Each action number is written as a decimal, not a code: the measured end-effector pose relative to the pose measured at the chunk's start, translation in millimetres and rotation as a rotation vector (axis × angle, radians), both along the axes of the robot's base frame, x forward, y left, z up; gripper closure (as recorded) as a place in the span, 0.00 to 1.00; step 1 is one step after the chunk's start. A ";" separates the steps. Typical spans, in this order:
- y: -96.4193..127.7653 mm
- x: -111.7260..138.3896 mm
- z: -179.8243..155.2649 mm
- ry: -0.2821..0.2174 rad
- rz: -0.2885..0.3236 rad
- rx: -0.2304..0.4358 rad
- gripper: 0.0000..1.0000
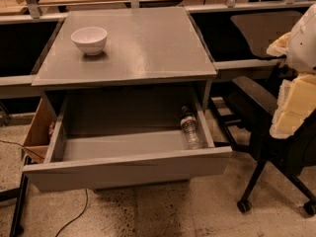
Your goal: Pick water bottle from top drawer and place on counter
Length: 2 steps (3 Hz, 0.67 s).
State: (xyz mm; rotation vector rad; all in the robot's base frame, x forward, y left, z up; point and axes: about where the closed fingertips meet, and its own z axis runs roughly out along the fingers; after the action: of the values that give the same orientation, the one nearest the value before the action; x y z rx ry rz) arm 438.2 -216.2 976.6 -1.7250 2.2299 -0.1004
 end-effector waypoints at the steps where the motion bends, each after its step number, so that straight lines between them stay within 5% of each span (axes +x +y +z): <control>1: 0.1 0.0 0.1 0.000 0.000 0.000 0.00; 2: 23.1 15.8 -7.5 -0.002 0.062 -0.027 0.00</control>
Offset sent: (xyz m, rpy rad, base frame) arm 0.0389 0.0555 -0.0239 -0.0698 0.0180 0.1555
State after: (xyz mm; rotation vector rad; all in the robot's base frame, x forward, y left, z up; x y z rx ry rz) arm 454.1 -193.1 969.2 -1.8059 2.1812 -0.1186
